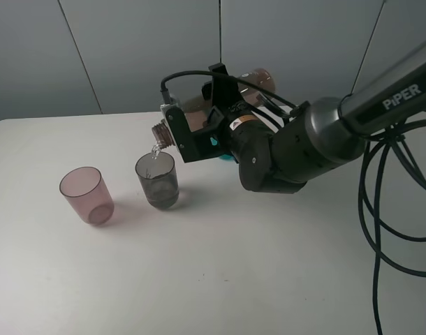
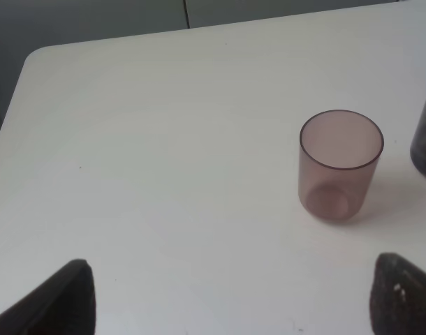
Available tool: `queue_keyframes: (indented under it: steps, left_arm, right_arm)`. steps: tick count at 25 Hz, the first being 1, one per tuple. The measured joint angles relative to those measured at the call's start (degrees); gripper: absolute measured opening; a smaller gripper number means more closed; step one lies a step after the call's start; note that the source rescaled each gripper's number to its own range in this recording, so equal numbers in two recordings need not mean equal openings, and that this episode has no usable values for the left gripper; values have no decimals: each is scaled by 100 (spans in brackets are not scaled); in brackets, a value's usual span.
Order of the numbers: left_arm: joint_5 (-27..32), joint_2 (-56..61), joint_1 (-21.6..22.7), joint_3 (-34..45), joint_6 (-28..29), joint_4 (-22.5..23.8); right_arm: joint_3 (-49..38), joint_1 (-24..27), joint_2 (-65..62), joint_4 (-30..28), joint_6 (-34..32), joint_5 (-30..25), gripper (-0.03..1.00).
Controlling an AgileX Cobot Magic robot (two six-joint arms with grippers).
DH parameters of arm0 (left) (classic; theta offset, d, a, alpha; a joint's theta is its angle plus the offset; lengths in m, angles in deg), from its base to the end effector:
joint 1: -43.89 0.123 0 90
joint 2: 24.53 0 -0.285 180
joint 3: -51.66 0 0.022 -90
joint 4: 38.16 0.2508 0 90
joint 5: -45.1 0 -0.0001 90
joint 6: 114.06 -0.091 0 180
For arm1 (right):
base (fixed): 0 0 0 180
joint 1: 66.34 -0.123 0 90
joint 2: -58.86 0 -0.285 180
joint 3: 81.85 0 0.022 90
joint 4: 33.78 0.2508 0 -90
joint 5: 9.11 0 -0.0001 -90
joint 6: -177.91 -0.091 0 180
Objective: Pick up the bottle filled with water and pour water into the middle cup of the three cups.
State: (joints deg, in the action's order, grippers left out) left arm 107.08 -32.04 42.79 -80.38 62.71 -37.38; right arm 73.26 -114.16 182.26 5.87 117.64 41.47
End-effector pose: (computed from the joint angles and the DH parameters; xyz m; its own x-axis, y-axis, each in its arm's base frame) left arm -0.0077 0.0012 0.2785 -0.4594 0.0716 -0.8853 0.0374 0.9974 0.0612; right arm 0.2909 0.2544 0.1383 0.3311 -0.9296 0.1621 -0.1643 -0.2260 -0.9602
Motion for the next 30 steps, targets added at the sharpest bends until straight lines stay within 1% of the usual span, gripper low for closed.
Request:
queue_keyframes:
  steps: [12, 17, 30]
  left_arm:
    - [0, 0, 0, 0, 0, 0]
    - [0, 0, 0, 0, 0, 0]
    - [0, 0, 0, 0, -10, 0]
  right_arm:
    - [13, 201, 0, -585, 0, 12, 0]
    - [13, 258, 0, -630, 0, 12, 0]
    - [51, 307, 0, -1055, 0, 50, 0]
